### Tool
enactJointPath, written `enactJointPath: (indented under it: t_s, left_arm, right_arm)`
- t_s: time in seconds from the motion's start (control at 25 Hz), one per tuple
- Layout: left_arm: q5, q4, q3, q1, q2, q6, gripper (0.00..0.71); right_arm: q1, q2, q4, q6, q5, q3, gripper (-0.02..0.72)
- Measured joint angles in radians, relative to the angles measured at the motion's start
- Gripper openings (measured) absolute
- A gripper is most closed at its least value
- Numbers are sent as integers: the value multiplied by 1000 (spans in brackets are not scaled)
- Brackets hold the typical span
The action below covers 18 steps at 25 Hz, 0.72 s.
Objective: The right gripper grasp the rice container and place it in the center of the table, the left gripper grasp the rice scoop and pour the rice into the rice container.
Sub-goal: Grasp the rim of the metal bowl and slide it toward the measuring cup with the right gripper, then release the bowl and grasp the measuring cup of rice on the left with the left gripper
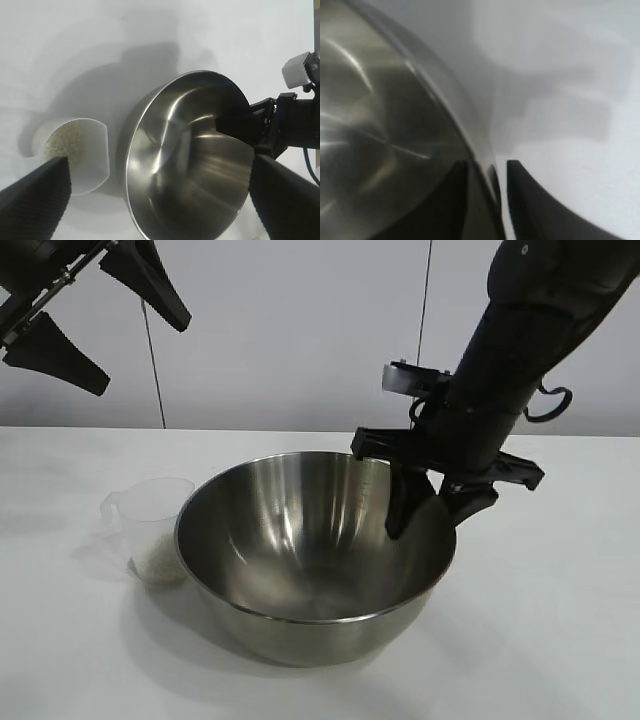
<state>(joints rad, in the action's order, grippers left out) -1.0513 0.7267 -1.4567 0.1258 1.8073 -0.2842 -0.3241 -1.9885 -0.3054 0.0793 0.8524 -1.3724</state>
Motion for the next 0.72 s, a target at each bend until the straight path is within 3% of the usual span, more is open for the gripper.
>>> enactJointPath:
  t_s: [0.08, 0.16, 0.32, 0.52, 0.72]
  left_arm:
    - [1, 0, 0, 0, 0, 0, 694]
    - [4, 0, 0, 0, 0, 0, 694]
    - [10, 0, 0, 0, 0, 0, 694]
    - [20, 0, 0, 0, 0, 0, 694]
    - [33, 0, 0, 0, 0, -3, 694]
  right_arm:
    - [0, 0, 7, 0, 66, -76, 617]
    - [0, 0, 25, -6, 133, -151, 664]
    - [25, 0, 118, -43, 248, -327, 687]
    - [176, 4, 279, -46, 360, -493, 694]
    - [433, 33, 305, -45, 369, -524, 694]
